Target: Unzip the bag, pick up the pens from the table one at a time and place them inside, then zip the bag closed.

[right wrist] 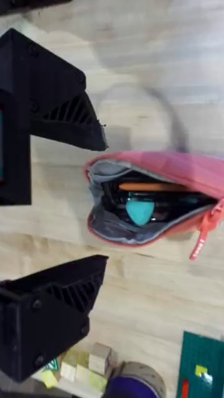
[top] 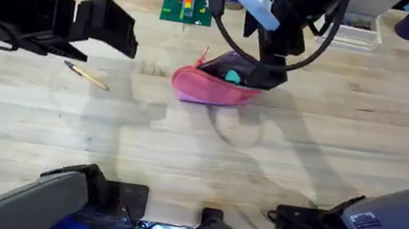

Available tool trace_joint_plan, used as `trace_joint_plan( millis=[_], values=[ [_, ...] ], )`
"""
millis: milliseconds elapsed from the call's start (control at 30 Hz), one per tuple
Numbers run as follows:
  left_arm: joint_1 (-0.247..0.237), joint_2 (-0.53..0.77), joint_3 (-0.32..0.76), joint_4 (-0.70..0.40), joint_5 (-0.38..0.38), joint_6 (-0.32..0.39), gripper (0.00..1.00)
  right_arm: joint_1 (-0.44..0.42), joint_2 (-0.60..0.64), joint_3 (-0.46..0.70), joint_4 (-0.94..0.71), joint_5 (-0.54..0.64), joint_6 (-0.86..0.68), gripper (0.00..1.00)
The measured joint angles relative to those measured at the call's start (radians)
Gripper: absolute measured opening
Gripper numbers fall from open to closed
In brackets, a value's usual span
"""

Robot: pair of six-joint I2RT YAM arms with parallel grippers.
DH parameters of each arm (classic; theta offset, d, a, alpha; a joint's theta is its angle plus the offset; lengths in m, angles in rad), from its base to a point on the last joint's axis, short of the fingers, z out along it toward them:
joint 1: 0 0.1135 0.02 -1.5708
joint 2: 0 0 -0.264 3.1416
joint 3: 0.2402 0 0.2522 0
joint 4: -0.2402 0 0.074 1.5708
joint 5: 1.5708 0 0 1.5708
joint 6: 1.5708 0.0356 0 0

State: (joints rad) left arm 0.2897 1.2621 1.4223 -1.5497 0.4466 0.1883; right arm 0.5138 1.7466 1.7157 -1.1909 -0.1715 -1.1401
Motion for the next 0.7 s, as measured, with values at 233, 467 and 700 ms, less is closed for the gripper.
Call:
trace_joint_plan(
  millis=[233,467,700],
  values=[
    [0.000,0.008,0.000,0.074,0.002,-0.093,0.995,0.000,0.000,0.000,-0.006,0.000,0.152,0.996],
    [0.000,0.091,0.000,0.143,-0.192,-0.377,0.995,0.000,-0.001,0.000,-0.011,0.076,0.302,0.996],
    [0.000,0.170,0.000,0.202,-0.320,-0.647,0.995,0.000,-0.021,0.000,-0.044,0.156,0.355,0.996]
  ],
)
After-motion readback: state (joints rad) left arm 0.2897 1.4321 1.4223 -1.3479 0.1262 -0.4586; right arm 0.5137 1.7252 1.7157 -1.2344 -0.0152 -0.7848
